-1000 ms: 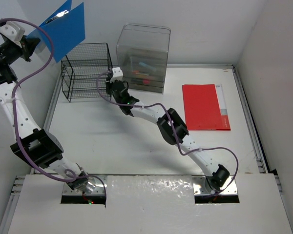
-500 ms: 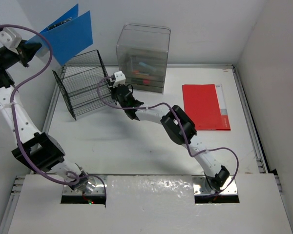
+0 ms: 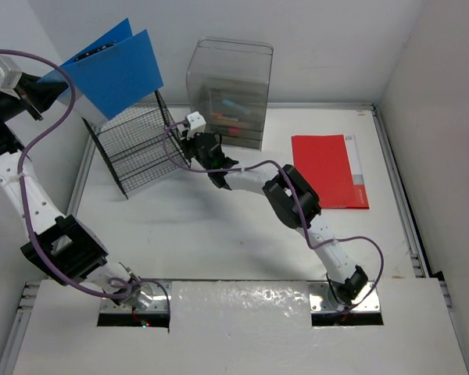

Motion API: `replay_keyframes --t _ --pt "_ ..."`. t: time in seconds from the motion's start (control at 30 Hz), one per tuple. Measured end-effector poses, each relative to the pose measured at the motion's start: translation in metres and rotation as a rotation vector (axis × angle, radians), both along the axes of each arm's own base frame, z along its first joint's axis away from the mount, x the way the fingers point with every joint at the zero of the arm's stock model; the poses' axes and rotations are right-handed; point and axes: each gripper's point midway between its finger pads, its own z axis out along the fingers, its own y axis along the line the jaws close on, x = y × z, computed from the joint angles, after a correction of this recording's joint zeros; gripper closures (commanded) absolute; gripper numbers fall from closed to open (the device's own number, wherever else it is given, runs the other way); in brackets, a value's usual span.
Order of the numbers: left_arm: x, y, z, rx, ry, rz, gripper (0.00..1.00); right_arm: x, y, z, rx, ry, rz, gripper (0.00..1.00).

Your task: Organize the desk

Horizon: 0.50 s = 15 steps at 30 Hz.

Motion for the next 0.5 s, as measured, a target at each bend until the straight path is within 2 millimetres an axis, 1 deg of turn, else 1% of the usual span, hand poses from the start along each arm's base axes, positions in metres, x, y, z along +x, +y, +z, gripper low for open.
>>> replay_keyframes --t 0.13,0.27,0.43,0.5 --pt "-0.002 -0.002 0.009 0.017 -0.015 -0.015 1.0 -0.001 0.0 0.0 -0.004 -0.003 0.046 1.0" --pt "0.005 0.004 0.016 0.015 -0.015 -0.021 1.0 -0.007 -0.003 0.0 -0.023 -0.001 0.08 1.0" --pt "0.019 0.018 0.003 -0.043 0.031 -0.003 1.0 -0.016 -0.011 0.0 -0.053 0.005 0.086 1.0" --pt "0.025 0.025 -0.003 -0.071 0.051 0.031 1.0 -0.018 -0.012 0.0 -0.058 0.006 0.087 1.0"
